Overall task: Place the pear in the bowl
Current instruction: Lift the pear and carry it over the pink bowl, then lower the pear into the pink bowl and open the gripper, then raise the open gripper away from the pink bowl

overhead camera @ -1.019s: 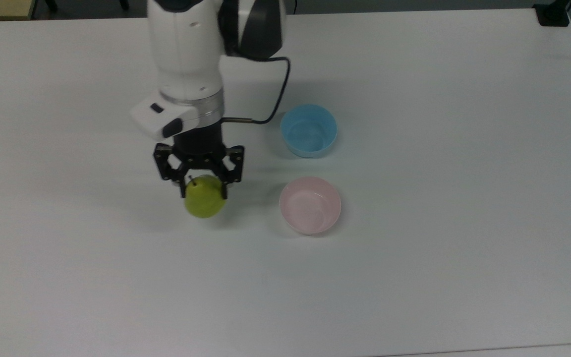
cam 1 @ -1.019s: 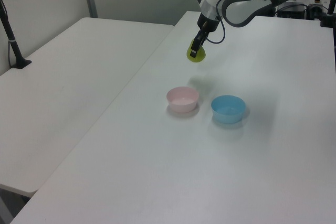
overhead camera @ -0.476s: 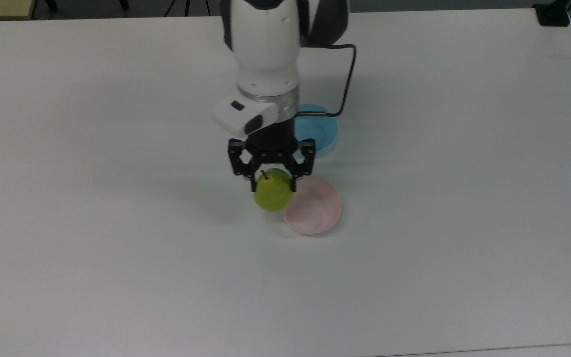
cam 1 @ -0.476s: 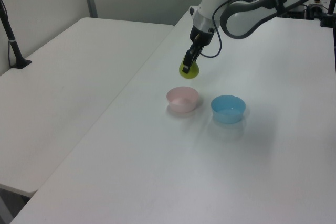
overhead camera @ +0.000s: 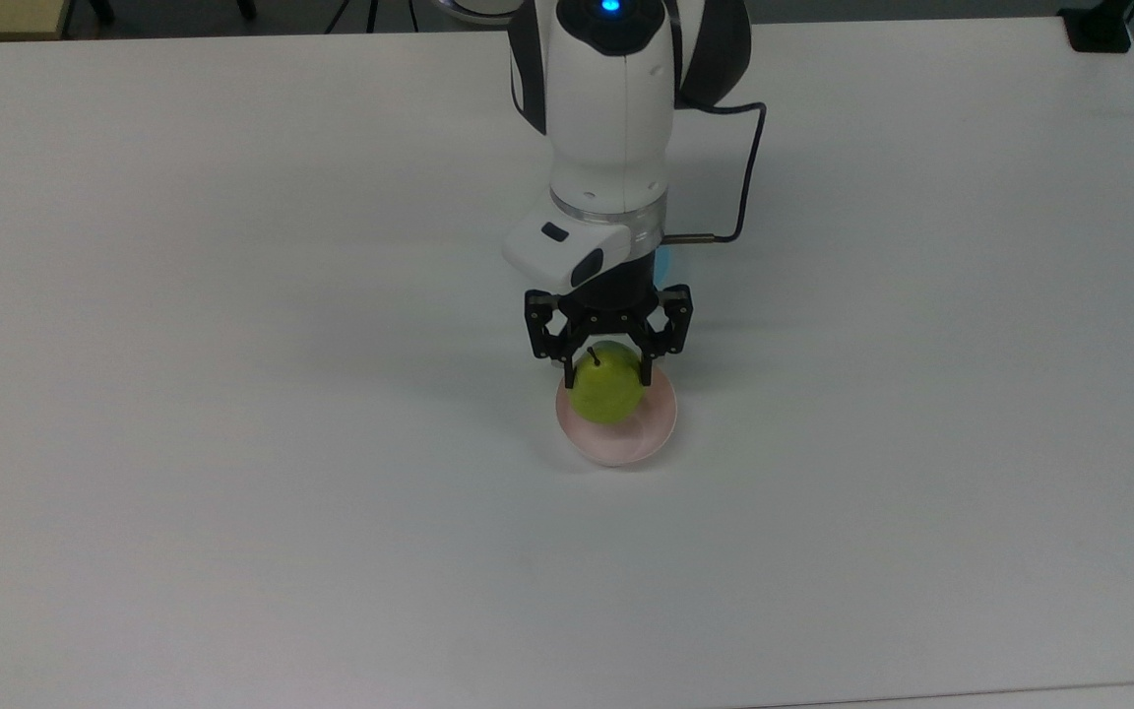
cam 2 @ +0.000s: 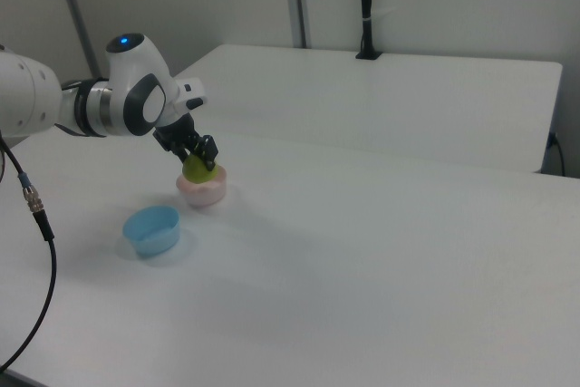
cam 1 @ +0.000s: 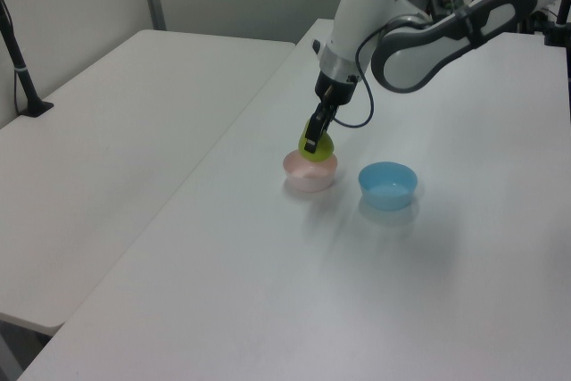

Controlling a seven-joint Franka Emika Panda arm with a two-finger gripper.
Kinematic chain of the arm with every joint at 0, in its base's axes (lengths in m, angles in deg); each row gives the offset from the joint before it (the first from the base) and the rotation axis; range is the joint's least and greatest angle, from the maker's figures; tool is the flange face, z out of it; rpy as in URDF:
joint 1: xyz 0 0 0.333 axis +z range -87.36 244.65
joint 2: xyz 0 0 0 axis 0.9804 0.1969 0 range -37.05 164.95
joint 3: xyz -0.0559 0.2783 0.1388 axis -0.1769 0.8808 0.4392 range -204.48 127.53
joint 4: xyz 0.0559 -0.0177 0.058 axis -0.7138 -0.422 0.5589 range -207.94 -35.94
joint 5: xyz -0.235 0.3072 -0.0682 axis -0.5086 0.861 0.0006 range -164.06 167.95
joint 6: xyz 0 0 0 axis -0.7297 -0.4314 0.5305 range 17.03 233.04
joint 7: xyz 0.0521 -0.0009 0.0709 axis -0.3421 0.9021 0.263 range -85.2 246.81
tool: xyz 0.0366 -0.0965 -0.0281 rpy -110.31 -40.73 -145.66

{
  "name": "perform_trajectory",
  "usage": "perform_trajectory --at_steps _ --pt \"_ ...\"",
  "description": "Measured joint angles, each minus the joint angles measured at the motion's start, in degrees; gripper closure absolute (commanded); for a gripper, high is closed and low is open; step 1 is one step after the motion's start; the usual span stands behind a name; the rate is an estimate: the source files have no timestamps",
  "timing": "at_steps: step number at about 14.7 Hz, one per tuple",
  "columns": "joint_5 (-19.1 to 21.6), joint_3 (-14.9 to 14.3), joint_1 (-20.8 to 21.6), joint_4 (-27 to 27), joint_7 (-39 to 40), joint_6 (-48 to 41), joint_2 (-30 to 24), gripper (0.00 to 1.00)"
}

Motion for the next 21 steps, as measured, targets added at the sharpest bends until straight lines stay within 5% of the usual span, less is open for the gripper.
perform_trajectory --at_steps 4,9,11,18,21 --pt "-0.6 0.0 0.5 0.1 -0.3 4.6 2.6 0.49" --pt "-2.2 0.0 1.0 0.2 -0.4 5.0 4.2 0.08" --pt "-2.3 0.0 1.0 0.2 -0.4 5.0 4.3 0.00" --pt "-2.3 -0.2 0.8 1.5 -0.4 4.2 3.1 0.00" --pt "-2.3 -0.6 0.2 2.7 -0.4 -3.2 -0.7 0.00"
